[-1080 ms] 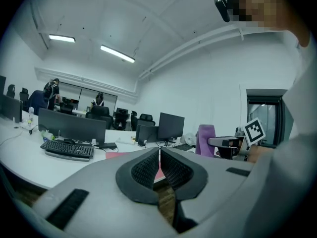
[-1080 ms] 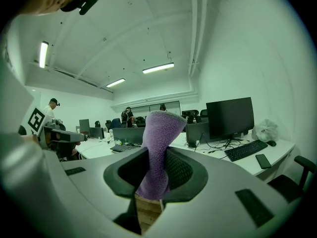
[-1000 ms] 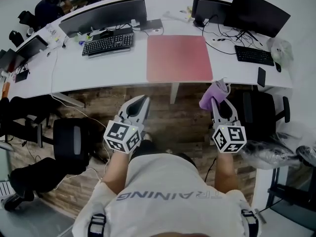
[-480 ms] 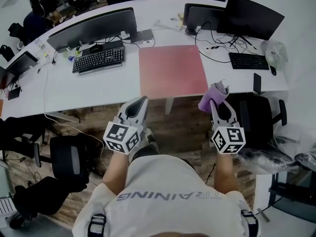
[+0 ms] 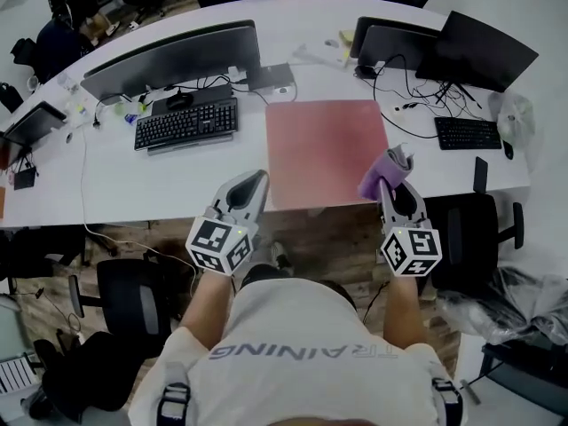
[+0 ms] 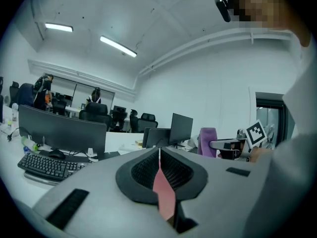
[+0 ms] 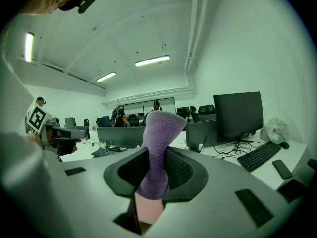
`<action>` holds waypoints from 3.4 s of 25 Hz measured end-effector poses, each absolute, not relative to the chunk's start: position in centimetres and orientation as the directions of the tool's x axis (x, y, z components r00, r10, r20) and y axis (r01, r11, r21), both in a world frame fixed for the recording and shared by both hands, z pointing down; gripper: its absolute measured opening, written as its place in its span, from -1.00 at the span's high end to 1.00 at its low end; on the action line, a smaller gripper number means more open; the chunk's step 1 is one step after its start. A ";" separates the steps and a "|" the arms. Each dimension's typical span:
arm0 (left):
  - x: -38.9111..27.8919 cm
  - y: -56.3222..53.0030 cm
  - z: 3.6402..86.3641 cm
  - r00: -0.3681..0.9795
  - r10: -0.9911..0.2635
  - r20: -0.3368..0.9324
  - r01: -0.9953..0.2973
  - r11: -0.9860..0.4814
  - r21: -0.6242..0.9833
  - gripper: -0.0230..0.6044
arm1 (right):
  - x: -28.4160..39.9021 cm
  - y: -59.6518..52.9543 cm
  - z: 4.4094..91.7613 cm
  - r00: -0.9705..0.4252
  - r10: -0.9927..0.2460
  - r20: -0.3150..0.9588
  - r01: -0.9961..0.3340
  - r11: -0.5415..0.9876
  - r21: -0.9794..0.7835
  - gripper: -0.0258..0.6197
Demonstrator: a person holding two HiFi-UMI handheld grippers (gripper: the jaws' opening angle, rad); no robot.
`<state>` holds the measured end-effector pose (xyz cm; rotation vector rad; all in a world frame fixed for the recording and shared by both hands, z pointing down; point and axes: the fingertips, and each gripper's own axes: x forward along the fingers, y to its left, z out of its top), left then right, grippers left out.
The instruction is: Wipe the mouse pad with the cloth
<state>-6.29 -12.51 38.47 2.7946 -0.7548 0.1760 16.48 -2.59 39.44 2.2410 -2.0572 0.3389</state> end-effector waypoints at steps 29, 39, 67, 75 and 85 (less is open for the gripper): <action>-5.2 -25.5 41.7 0.671 -0.710 0.215 -0.741 -0.626 0.243 0.81 | 17.2 -23.5 43.1 -0.310 -0.894 0.323 -0.951 0.290 -0.110 0.58; -0.3 -26.6 43.6 0.575 -0.776 0.259 -0.816 -0.525 0.240 0.81 | 21.1 -26.9 47.2 -0.444 -0.810 0.382 -0.895 0.414 -0.164 0.58; -11.5 -31.7 52.1 0.621 -0.680 0.390 -0.783 -0.518 0.344 0.81 | 2.3 -41.3 69.7 -0.457 -0.534 0.711 -0.889 0.294 -0.350 0.58; -8.6 -31.4 52.3 0.622 -0.662 0.419 -0.783 -0.533 0.321 0.81 | 5.8 -41.5 71.9 -0.450 -0.515 0.729 -0.892 0.224 -0.392 0.58; -1.5 -30.1 51.7 0.643 -0.641 0.419 -0.764 -0.569 0.304 0.81 | 13.5 -40.0 71.4 -0.426 -0.516 0.743 -0.901 0.169 -0.399 0.58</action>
